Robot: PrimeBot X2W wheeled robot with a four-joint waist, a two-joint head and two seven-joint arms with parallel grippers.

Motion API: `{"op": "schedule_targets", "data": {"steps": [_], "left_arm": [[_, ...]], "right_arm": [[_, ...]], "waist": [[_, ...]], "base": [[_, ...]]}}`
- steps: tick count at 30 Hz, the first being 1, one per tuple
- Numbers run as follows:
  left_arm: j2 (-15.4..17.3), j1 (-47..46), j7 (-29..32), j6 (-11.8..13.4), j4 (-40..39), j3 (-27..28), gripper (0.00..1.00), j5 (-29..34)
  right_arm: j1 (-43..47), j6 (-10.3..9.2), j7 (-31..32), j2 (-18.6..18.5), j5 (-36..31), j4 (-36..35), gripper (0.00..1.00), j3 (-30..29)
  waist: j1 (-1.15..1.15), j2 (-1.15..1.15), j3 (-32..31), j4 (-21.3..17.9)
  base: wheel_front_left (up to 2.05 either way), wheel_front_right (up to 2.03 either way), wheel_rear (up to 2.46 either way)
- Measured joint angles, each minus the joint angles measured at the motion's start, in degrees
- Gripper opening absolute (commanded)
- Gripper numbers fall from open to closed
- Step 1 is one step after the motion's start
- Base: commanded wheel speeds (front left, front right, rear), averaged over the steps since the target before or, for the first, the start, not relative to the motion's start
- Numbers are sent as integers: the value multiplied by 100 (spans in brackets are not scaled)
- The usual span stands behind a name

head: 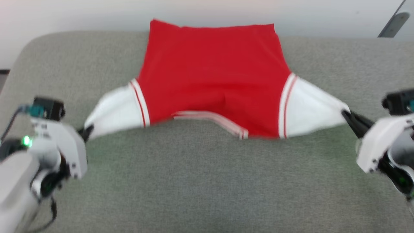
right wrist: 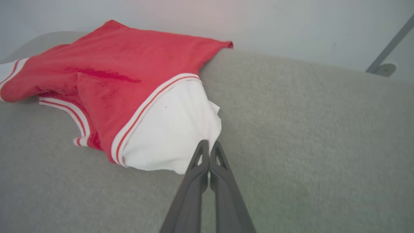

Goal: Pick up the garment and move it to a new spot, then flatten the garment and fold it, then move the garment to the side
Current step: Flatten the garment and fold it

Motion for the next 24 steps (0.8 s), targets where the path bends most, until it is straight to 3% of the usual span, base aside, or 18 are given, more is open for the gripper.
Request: {"op": "schedule_targets", "data": {"steps": [3,9,15,19,24], "left_arm": [[428,584,247,352,-886,99,0,-337],[1444,1781,647,1299,-2755,261,0,-982],[2265,2848,580,2271,-4162,486,0,-1660],[2504,3375,270,2646,-4686,531,0,-1872],[2439,3761,-83,2732,-4886,501,0,-1970]], "right_arm": [[497,-1,502,-170,123,-391,0,-214],[1466,-1,1588,-347,249,-1152,0,-733],[2451,-1,2739,-376,334,-1982,0,-1236],[3060,-1,3328,-199,279,-2523,0,-1579],[3466,-1,3530,225,-24,-2894,0,-1827]], "waist": [[0,0,-136,-58],[0,0,-278,-142],[0,0,-193,-142],[0,0,-91,-143],[0,0,33,-155]], "base": [[0,0,0],[0,0,0],[0,0,0],[0,0,0],[0,0,0]]}}
